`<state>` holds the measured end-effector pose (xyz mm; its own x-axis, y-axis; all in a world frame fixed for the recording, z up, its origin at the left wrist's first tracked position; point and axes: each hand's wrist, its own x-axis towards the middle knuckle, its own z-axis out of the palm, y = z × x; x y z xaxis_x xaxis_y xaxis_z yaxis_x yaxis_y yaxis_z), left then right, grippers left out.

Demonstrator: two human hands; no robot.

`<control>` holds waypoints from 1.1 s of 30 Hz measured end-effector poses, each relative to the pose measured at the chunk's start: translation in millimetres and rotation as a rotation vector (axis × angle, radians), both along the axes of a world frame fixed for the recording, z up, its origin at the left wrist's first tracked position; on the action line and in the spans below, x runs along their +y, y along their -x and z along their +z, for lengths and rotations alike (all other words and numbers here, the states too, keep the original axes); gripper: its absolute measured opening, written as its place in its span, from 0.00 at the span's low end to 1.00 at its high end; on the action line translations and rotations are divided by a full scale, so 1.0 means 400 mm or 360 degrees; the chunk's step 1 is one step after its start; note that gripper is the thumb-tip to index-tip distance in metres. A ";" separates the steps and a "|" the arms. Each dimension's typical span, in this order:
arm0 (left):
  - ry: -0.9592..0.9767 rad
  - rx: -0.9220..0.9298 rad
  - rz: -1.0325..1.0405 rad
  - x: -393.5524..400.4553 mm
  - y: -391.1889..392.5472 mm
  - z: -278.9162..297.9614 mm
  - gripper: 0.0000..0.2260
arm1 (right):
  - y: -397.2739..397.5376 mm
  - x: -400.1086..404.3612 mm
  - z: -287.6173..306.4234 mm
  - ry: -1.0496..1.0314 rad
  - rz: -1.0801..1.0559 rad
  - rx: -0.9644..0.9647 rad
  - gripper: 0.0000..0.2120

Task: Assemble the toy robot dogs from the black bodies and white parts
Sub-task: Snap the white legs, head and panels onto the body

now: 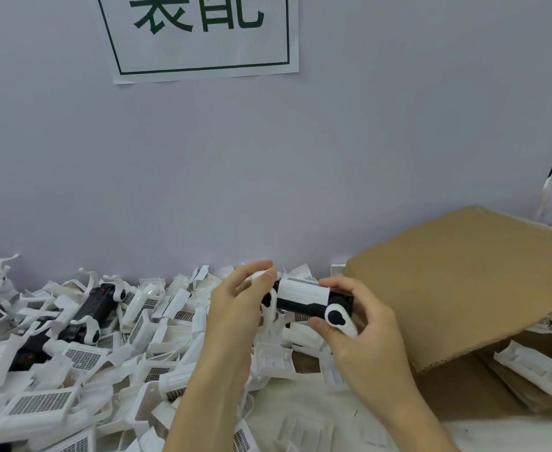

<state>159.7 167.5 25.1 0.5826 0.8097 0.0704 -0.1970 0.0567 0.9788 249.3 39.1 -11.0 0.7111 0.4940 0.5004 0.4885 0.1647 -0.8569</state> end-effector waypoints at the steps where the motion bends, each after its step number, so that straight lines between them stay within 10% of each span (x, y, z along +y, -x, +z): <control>1: -0.0020 -0.0004 0.0016 0.002 0.001 -0.002 0.06 | 0.000 -0.002 -0.001 0.0060 -0.0018 -0.0071 0.21; 6: 0.0132 -0.0117 -0.0015 0.019 0.006 0.002 0.07 | -0.003 -0.013 -0.012 0.0415 -0.0096 -0.0247 0.20; 16: 0.0126 -0.0478 -0.0070 0.050 0.029 -0.004 0.11 | -0.002 -0.024 0.013 0.0260 -0.0100 0.0340 0.06; 22: 0.0127 -0.0430 -0.0032 0.059 0.032 -0.033 0.11 | -0.038 -0.052 0.116 -0.0492 0.0160 0.1392 0.10; 33: 0.0182 -0.0526 -0.0117 0.052 0.026 -0.036 0.12 | -0.308 -0.228 0.338 -0.1325 -0.0218 0.1454 0.19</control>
<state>149.4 188.3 10.7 0.6004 0.7801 0.1761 -0.4931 0.1878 0.8495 372.3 -51.9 124.2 0.9842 0.1585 -0.0792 -0.1757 0.8155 -0.5515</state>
